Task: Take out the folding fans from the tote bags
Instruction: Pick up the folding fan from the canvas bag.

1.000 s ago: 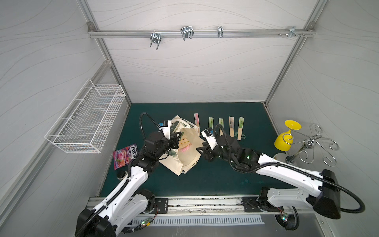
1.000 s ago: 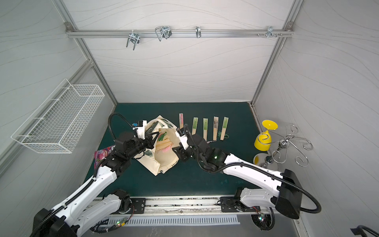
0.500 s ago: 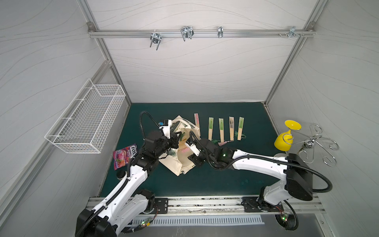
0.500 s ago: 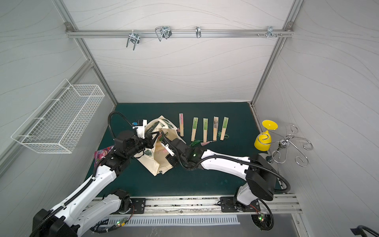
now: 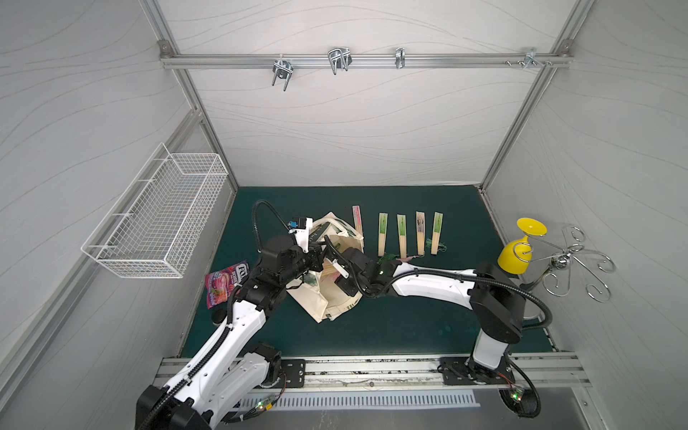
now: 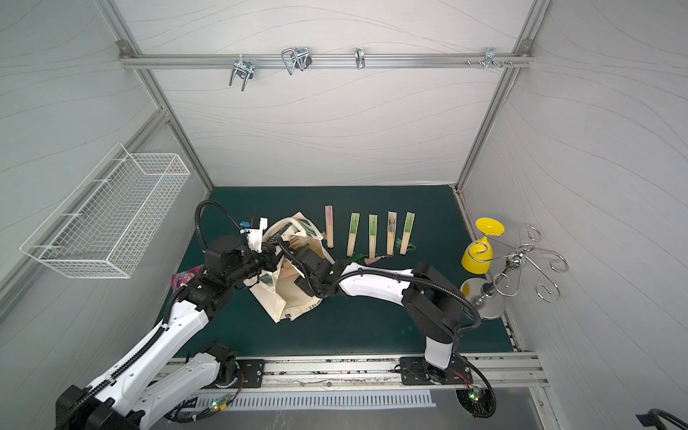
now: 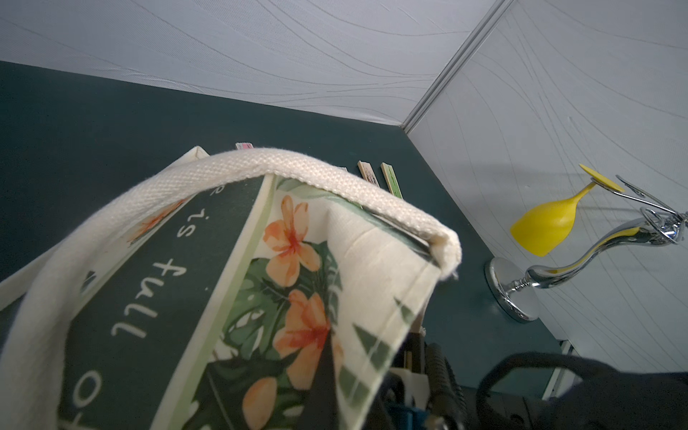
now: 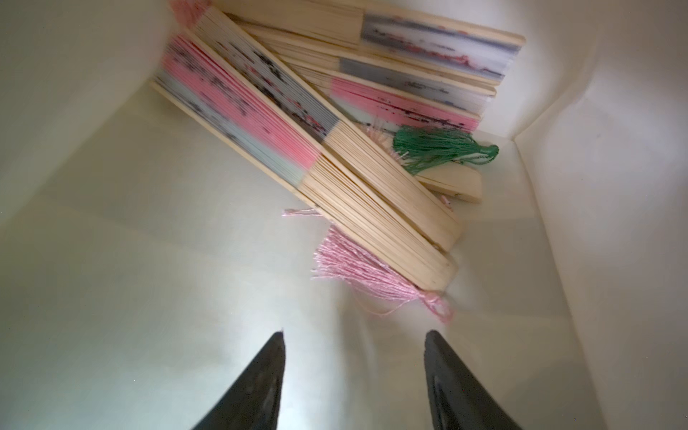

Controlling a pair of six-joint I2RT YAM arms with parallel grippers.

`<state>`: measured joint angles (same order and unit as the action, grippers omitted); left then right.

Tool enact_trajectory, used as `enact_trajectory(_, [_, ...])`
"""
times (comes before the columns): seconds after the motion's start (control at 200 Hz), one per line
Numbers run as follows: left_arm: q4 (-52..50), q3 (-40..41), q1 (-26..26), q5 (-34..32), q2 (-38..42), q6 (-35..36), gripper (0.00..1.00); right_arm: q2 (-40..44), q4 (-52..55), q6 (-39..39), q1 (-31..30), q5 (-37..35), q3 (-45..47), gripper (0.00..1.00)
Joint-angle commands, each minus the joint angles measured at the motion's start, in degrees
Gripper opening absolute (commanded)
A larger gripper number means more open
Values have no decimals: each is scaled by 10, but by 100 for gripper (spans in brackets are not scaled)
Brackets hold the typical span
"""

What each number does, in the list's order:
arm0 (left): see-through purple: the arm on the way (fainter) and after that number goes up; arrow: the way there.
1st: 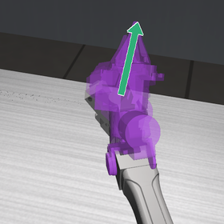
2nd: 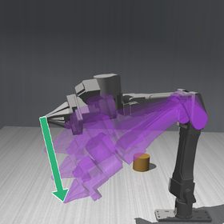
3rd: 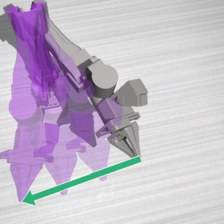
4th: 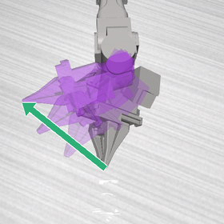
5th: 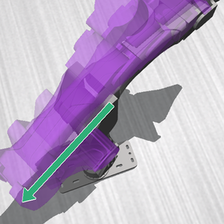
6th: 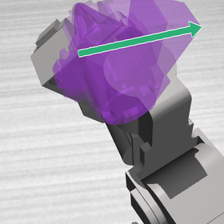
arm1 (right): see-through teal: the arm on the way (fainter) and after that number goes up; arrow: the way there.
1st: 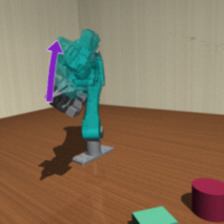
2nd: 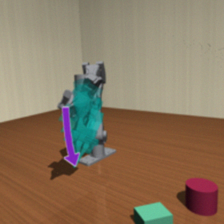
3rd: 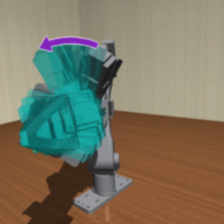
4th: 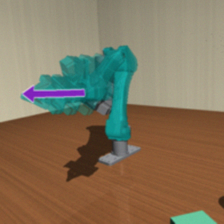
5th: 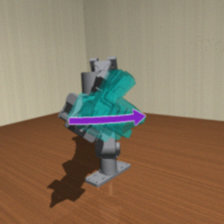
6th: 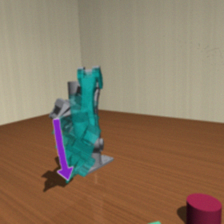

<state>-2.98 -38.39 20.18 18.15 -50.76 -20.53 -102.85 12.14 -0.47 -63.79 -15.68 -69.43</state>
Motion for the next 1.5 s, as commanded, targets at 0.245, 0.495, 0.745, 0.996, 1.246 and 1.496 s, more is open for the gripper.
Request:
enact_trajectory(0.245, [62, -46, 2, 44, 8, -7, 0, -35, -56, -82, -18, -76, 23, 60])
enact_trajectory(0.495, [56, -52, 2, 54, 13, -10, 0, -74, -93, -125, -20, -98, 8, 65])
enact_trajectory(0.745, [58, -51, 2, 70, 11, -21, 0, -114, -157, -194, -27, -132, -12, 71])
enact_trajectory(0.996, [71, -50, 2, 89, 5, -29, 0, -166, -195, -264, -32, -150, -52, 72])
enact_trajectory(1.246, [63, -50, 2, 79, 10, -23, 0, -170, -188, -282, -32, -126, -63, 51])
enact_trajectory(1.496, [50, -54, 2, 55, 9, -11, 0, -115, -165, -247, -34, -105, -26, 27])
